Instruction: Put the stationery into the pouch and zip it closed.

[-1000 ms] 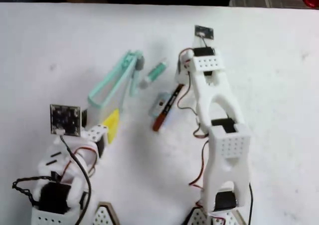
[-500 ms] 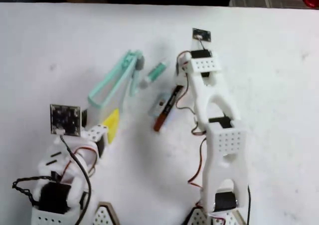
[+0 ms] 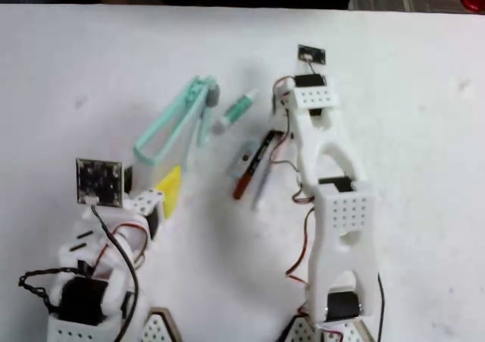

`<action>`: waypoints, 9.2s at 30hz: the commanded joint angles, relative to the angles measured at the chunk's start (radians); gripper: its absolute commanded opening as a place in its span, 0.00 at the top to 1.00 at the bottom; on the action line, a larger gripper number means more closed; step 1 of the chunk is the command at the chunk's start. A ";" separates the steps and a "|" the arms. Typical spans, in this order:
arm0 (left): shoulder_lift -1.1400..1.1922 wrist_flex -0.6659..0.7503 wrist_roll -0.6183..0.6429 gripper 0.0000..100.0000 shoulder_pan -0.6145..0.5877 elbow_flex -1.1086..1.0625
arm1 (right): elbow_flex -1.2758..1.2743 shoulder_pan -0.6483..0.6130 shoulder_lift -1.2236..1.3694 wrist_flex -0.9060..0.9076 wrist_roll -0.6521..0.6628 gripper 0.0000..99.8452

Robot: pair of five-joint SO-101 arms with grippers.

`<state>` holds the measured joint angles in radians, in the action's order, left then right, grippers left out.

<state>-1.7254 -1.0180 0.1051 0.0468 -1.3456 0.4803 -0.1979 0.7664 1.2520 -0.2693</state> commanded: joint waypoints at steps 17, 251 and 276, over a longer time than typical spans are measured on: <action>0.008 0.020 0.011 0.76 0.001 0.008 | 0.029 0.019 -0.389 0.105 0.000 0.98; 0.008 0.006 0.012 0.76 0.002 0.003 | 0.072 -0.512 -1.222 0.015 0.112 0.98; 0.008 0.006 0.012 0.76 0.001 0.003 | -0.117 -0.343 -1.168 0.067 0.104 0.74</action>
<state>-1.7254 -1.0180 0.1051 0.0468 -1.3487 0.4173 -0.6137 -0.4012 1.3027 -0.1665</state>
